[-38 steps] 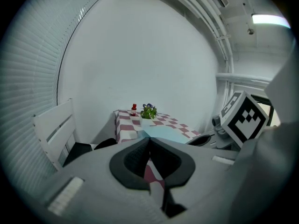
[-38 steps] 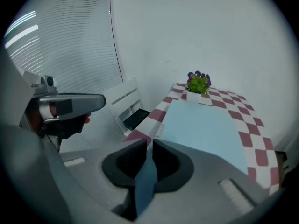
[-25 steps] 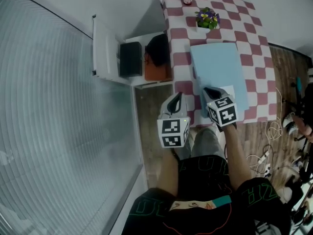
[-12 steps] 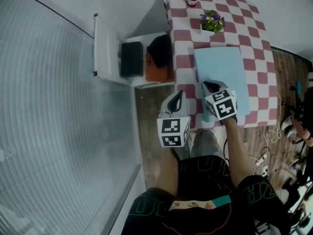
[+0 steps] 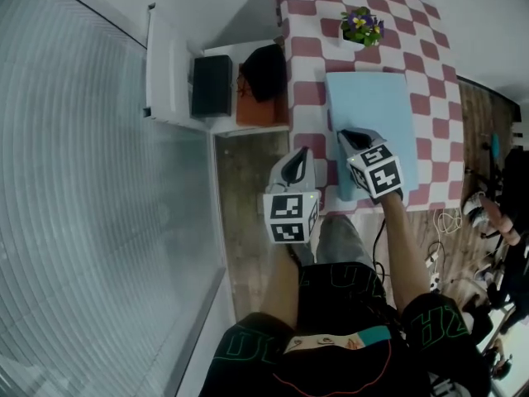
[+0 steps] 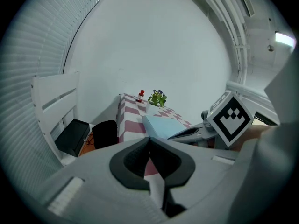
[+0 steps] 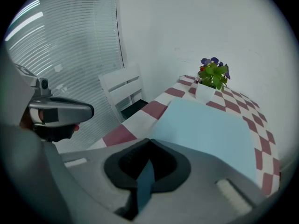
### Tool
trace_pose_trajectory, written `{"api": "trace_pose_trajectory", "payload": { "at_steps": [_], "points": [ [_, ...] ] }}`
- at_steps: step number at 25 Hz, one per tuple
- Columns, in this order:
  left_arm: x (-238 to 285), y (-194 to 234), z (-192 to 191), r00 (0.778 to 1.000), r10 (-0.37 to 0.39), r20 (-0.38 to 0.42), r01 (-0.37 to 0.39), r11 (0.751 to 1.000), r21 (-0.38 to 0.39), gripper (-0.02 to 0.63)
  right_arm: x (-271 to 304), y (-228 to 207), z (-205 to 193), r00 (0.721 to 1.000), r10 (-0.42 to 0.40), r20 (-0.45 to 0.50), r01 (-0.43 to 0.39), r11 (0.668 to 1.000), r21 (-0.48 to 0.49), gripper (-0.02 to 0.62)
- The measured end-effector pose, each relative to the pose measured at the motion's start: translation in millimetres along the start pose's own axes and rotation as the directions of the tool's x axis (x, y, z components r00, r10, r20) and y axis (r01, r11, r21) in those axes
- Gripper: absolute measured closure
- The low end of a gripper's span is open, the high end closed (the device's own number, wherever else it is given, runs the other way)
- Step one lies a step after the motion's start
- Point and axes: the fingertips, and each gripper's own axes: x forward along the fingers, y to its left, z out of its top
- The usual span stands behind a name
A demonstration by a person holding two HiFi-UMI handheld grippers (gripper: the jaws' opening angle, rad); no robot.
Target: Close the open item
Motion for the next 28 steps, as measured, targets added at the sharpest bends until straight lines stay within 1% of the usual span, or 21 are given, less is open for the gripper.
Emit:
{"api": "trace_pose_trajectory", "payload": {
  "at_steps": [3,6,10,13,15,18,20,24,28],
  "points": [
    [-2,-3,3,1.000,0.007,0.019,-0.006,1.000,-0.007,0.597,-2,0,-2,1.000,-0.002,0.015,0.001,1.000,0.010,0.591],
    [-3,-6,15,0.999,0.021,0.049,-0.021,1.000,-0.007,0.597,-10,2,0,0.998,-0.009,0.064,0.008,1.000,0.012,0.591],
    [-4,-22,33,0.996,0.030,0.084,-0.032,0.999,0.017,0.597,-36,3,4,0.986,0.013,0.167,-0.022,0.998,0.051,0.591],
    [-4,-45,51,0.992,0.017,0.122,-0.023,0.998,0.050,0.597,-67,-6,10,0.968,0.004,0.251,-0.029,0.995,0.097,0.591],
    [-1,-66,69,0.987,-0.014,0.160,0.001,0.996,0.084,0.597,-93,-19,22,0.946,-0.015,0.325,-0.023,0.993,0.115,0.591],
    [9,-102,101,0.973,-0.075,0.220,0.043,0.988,0.149,0.597,-133,-48,43,0.902,-0.043,0.430,-0.007,0.993,0.116,0.591],
    [16,-127,118,0.963,-0.107,0.248,0.060,0.980,0.189,0.597,-161,-70,51,0.872,-0.078,0.484,0.021,0.992,0.122,0.591],
    [25,-178,139,0.946,-0.170,0.276,0.091,0.956,0.277,0.597,-215,-116,47,0.811,-0.184,0.555,0.109,0.980,0.167,0.591],
    [34,-220,158,0.930,-0.213,0.299,0.102,0.933,0.346,0.597,-260,-158,36,0.754,-0.298,0.585,0.198,0.953,0.230,0.591]
  ]
}}
